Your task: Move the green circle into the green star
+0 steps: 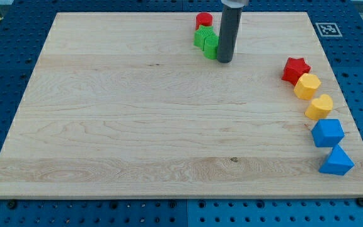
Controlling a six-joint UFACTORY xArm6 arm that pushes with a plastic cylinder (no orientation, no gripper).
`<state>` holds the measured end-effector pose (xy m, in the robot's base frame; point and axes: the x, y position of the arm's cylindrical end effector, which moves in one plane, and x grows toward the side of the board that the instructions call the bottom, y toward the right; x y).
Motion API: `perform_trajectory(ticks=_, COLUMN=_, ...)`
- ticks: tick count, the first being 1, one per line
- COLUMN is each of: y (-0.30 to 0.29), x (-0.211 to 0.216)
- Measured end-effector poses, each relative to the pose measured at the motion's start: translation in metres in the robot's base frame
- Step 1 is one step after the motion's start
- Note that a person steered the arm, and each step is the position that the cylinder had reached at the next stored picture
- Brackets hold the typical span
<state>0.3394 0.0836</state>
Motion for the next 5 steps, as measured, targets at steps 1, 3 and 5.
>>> perform_trajectory(ticks=1, y=0.000, x=-0.016)
perform_trajectory(ticks=3, y=0.000, x=-0.034)
perform_trajectory(ticks=5, y=0.000, x=0.003)
